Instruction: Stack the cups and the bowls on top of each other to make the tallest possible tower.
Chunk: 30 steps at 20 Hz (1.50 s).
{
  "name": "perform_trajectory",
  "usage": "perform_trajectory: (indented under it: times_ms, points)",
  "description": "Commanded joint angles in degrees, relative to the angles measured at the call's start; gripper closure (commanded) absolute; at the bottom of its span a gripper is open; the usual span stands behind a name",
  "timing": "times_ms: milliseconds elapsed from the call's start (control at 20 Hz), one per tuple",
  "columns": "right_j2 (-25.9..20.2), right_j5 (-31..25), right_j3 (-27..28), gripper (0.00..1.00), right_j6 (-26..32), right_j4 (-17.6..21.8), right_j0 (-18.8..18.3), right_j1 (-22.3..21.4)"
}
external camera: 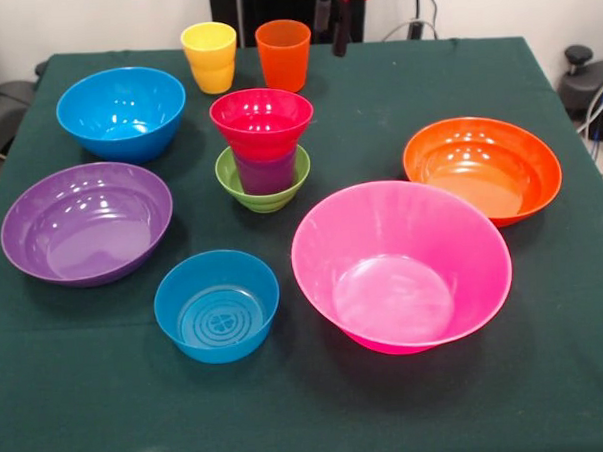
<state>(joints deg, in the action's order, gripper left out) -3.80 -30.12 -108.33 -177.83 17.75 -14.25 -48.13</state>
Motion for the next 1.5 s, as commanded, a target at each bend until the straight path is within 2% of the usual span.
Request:
perform_trajectory:
  times_ms: [50,350,550,1200,1500]
  points:
    - [-3.6,3.4,-2.8,0.0,7.1,2.5,-1.8,-0.3]
    - [-2.7,4.0,-2.6,0.0,5.9,3.0,-2.3,0.7]
    - [-3.0,4.6,-2.1,0.0,7.5,4.2,-4.2,1.6]
    - [-4.3,3.4,-4.1,0.0,8.1,3.3,-4.3,-1.2]
    - [-4.7,2.6,-3.6,0.0,9.4,3.4,-5.6,-1.4]
